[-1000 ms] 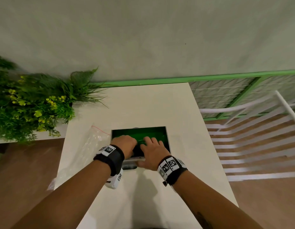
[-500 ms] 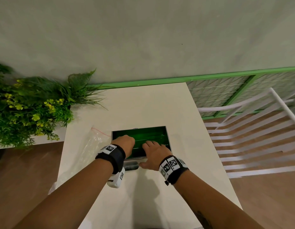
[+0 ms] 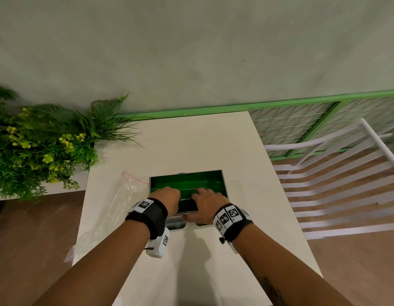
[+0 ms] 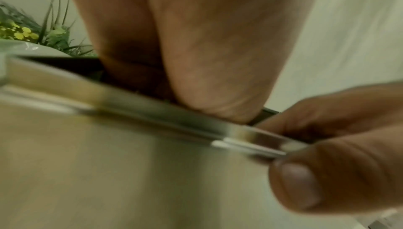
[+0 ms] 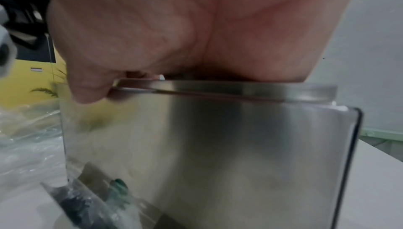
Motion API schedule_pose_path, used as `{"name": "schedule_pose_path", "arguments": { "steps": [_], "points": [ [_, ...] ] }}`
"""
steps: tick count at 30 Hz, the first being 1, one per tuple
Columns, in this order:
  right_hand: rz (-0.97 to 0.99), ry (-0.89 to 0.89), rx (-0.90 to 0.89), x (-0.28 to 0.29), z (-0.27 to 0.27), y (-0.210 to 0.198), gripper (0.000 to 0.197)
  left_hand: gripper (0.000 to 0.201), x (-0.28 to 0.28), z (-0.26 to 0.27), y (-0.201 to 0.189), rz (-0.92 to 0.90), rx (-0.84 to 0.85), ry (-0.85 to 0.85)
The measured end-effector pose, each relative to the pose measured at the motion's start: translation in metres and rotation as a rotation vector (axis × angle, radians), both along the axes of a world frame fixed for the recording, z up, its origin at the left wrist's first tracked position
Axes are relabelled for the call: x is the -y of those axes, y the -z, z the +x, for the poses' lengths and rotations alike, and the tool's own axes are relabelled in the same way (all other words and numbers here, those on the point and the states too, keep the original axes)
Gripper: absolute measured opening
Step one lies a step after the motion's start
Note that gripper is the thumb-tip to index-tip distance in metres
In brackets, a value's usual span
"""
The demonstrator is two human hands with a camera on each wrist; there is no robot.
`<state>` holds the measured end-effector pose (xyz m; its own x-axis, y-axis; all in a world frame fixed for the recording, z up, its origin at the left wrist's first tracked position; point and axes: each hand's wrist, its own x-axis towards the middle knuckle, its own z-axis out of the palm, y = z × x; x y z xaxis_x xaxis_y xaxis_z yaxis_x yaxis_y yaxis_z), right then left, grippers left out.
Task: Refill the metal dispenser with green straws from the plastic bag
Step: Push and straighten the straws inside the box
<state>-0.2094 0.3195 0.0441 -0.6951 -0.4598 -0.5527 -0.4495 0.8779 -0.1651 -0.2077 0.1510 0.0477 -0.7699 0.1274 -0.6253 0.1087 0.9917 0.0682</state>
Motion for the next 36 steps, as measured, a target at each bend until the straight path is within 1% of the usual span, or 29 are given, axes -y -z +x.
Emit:
{"name": "schedule_pose_path", "arguments": {
  "steps": [2, 4, 5, 7, 9, 10, 11, 13, 14, 17, 19, 20, 22, 23, 24, 25, 27, 28, 30, 32, 33, 34, 35, 36],
  "points": [
    [0.067, 0.011, 0.094, 0.000, -0.004, 0.000, 0.104, 0.030, -0.001, 0.001, -0.002, 0.013, 0.021, 0.001],
    [0.082, 0.036, 0.126, 0.001, -0.006, 0.001, 0.114, 0.030, -0.002, 0.003, -0.004, 0.048, 0.041, -0.020],
    [0.079, 0.047, 0.118, 0.000, -0.005, 0.001, 0.114, 0.031, -0.002, 0.004, -0.004, 0.064, 0.046, -0.045],
    [0.050, 0.062, 0.066, -0.003, -0.003, 0.000, 0.102, 0.031, 0.000, 0.006, -0.009, 0.080, 0.033, -0.065],
    [-0.002, 0.049, 0.013, -0.007, 0.002, -0.001, 0.091, 0.021, 0.003, 0.007, -0.010, 0.032, -0.008, 0.004],
    [-0.011, 0.033, 0.016, -0.008, 0.005, -0.002, 0.089, 0.018, 0.002, 0.008, -0.012, 0.016, -0.013, 0.010],
    [-0.002, 0.020, 0.037, -0.008, 0.008, -0.003, 0.090, 0.020, -0.002, 0.011, -0.017, 0.007, 0.012, -0.016],
    [0.049, 0.006, 0.071, -0.004, 0.011, -0.002, 0.092, 0.032, -0.011, 0.016, -0.021, 0.038, 0.096, -0.092],
    [0.071, 0.005, 0.078, -0.002, 0.010, -0.002, 0.091, 0.035, -0.016, 0.018, -0.023, 0.054, 0.133, -0.054],
    [0.109, 0.029, 0.125, 0.004, 0.003, -0.001, 0.090, 0.033, -0.024, 0.013, -0.027, -0.005, 0.207, 0.043],
    [0.127, 0.037, 0.132, 0.004, 0.000, -0.001, 0.090, 0.033, -0.027, 0.012, -0.031, -0.022, 0.221, 0.037],
    [0.120, 0.040, 0.109, 0.003, 0.000, -0.001, 0.091, 0.032, -0.027, 0.011, -0.033, -0.050, 0.223, 0.048],
    [0.084, 0.042, 0.014, 0.000, 0.002, 0.001, 0.091, 0.030, -0.027, 0.011, -0.032, -0.056, 0.173, -0.016],
    [0.072, 0.044, -0.020, -0.002, 0.002, 0.003, 0.092, 0.028, -0.026, 0.011, -0.030, -0.108, 0.140, 0.017],
    [0.078, 0.045, -0.023, -0.004, 0.003, 0.005, 0.094, 0.025, -0.028, 0.011, -0.029, -0.115, 0.115, 0.004],
    [0.102, 0.044, -0.003, -0.004, 0.003, 0.005, 0.096, 0.026, -0.030, 0.012, -0.029, -0.119, 0.103, 0.032],
    [0.156, 0.040, 0.052, -0.003, 0.001, 0.004, 0.097, 0.029, -0.035, 0.017, -0.028, -0.069, 0.124, 0.010],
    [0.164, 0.039, 0.064, -0.001, 0.001, 0.003, 0.094, 0.028, -0.034, 0.016, -0.025, -0.025, 0.116, -0.032],
    [0.156, 0.038, 0.041, 0.001, -0.001, 0.000, 0.088, 0.024, -0.029, 0.011, -0.025, -0.027, 0.024, -0.140],
    [0.142, 0.034, -0.008, 0.001, -0.001, 0.000, 0.087, 0.012, -0.023, 0.003, -0.022, -0.048, -0.128, -0.208],
    [0.128, 0.034, -0.027, 0.000, -0.002, 0.001, 0.088, 0.015, -0.021, 0.000, -0.020, -0.051, -0.176, -0.221],
    [0.110, 0.034, -0.036, 0.000, -0.002, 0.002, 0.091, 0.025, -0.019, -0.002, -0.019, -0.073, -0.182, -0.218],
    [0.097, 0.035, -0.031, 0.000, -0.002, 0.001, 0.094, 0.031, -0.017, -0.005, -0.015, -0.072, -0.173, -0.202],
    [0.091, 0.034, -0.016, 0.001, -0.003, 0.001, 0.096, 0.032, -0.016, -0.008, -0.013, -0.081, -0.140, -0.171]
  ]
}}
